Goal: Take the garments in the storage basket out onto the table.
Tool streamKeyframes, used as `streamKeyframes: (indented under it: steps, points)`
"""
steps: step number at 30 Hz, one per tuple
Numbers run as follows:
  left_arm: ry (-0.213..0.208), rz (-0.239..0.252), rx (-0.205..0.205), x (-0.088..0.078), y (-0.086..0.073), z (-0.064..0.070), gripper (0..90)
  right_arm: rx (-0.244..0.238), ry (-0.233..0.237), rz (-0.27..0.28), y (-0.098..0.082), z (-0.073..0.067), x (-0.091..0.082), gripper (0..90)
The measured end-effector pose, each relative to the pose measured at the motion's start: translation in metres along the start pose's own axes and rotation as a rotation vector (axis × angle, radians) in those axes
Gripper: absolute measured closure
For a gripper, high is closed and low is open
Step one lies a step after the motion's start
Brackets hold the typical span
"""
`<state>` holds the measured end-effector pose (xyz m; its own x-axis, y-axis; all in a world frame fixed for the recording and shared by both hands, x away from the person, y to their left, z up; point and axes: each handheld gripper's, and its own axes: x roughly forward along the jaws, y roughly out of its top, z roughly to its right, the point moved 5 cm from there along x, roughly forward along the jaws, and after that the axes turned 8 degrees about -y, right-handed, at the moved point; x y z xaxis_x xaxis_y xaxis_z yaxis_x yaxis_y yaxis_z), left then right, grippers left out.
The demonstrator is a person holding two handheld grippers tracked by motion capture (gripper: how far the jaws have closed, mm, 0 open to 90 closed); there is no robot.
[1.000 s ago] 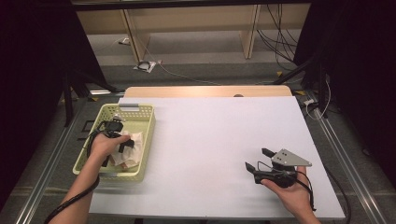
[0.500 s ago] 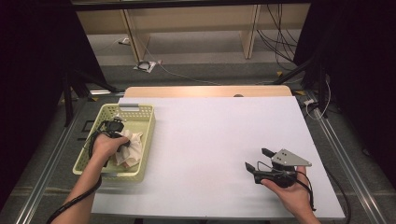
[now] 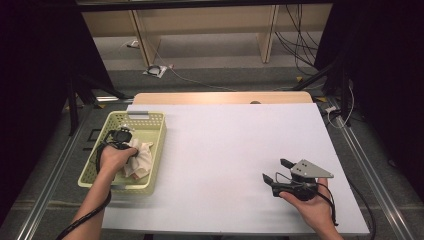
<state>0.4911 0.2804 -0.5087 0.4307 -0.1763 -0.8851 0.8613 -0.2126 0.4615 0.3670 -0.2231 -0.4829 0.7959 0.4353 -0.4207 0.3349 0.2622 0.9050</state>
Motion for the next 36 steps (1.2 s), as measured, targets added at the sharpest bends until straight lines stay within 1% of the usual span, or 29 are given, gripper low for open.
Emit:
streamKeyframes:
  steps: [3,4,7,8,11,14,22,29,31,36]
  points:
    - [-0.007,0.029,-0.009,-0.003,-0.001,0.001,73.6,-0.001,-0.001,0.0,0.0,0.0,0.0,18.4]
    - [-0.013,0.045,-0.013,-0.004,-0.002,0.001,73.7,-0.001,-0.001,0.0,0.0,0.0,0.0,18.4]
    - [-0.019,0.069,-0.009,-0.009,-0.003,0.001,73.7,0.0,-0.001,-0.001,0.0,0.0,0.0,18.4]
    - [-0.019,0.089,-0.004,-0.011,-0.002,0.001,73.7,-0.001,-0.001,0.0,0.0,0.0,0.0,18.3]
    - [-0.012,0.129,-0.003,-0.017,-0.001,0.0,73.7,-0.005,0.003,0.007,0.0,-0.001,0.0,18.4]
    - [-0.014,0.172,-0.008,-0.02,0.0,0.0,73.7,-0.009,0.007,0.008,0.001,-0.001,0.0,18.4]
    - [-0.014,0.236,-0.007,-0.025,0.0,0.002,73.7,-0.011,0.012,0.017,0.001,-0.002,0.0,18.3]
    - [-0.016,0.289,-0.007,-0.035,0.001,0.003,73.7,-0.018,0.015,0.023,0.001,-0.002,0.0,18.4]
    - [-0.014,0.308,-0.006,-0.038,0.002,0.003,73.6,-0.02,0.015,0.022,0.001,-0.002,0.0,18.4]
    - [-0.013,0.336,-0.008,-0.041,0.002,0.002,73.6,-0.023,0.012,0.011,0.001,-0.002,0.0,18.4]
